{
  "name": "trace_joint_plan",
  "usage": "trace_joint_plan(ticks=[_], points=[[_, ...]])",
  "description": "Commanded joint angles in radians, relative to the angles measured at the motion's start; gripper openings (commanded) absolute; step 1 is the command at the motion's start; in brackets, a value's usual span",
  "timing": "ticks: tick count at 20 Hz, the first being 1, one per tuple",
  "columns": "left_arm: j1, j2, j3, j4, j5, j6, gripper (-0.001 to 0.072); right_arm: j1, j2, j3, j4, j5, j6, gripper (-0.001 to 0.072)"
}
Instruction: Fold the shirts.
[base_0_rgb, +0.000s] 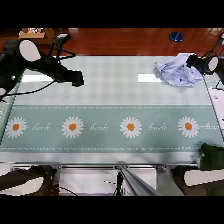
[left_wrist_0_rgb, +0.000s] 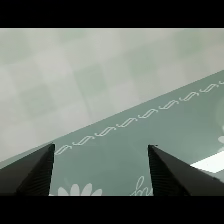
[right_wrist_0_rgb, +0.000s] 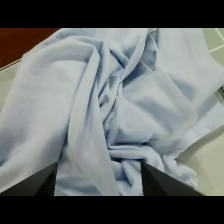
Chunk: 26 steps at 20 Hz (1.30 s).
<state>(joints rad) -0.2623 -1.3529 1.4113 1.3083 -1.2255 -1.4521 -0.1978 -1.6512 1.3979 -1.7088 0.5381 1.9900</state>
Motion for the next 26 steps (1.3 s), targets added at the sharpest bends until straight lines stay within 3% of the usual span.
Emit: trace_joint_plan(ticks=[1, 5, 6, 7, 8, 13, 18, 23, 26], points=[[0.0, 0.03, 0.0, -0.079, 0.0, -0.001, 0.072, -0.006, -0.087, 0.001, 0.005, -0.045, -0.006, 0.0586], [0.0, 0.031, 0.0, -0.167, 0.001, -0.001, 0.072, -0.006, -0.146, 0.001, -0.032, -0.075, -0.009, 0.0582], [0.0, 0.031, 0.0, -0.173, 0.002, 0.0, 0.072, -0.006, -0.159, 0.001, -0.043, -0.082, -0.009, 0.0516], [0.0, 0.03, 0.0, -0.175, 0.004, 0.001, 0.072, -0.006, -0.164, 0.001, -0.051, -0.081, -0.01, 0.0215], [0.0, 0.03, -0.001, -0.175, 0.013, 0.015, 0.072, -0.006, -0.159, 0.001, -0.043, -0.084, -0.009, 0.0028], [0.0, 0.031, 0.013, -0.183, 0.045, 0.051, 0.072, -0.006, 0.042, 0.001, -0.047, -0.106, -0.112, 0.0027], [0.0, 0.08, 0.203, -0.236, 0.035, 0.052, 0.072, -0.006, 0.463, 0.001, -0.039, -0.106, -0.172, 0.0025], [0.0, 0.216, 0.474, -0.235, 0.036, 0.052, 0.072, -0.006, 0.854, 0.001, 0.161, -0.051, -0.199, 0.0026], [0.0, 0.313, 0.562, -0.227, 0.035, 0.052, 0.072, -0.006, 0.999, 0.001, 0.182, -0.011, -0.224, 0.0026]])
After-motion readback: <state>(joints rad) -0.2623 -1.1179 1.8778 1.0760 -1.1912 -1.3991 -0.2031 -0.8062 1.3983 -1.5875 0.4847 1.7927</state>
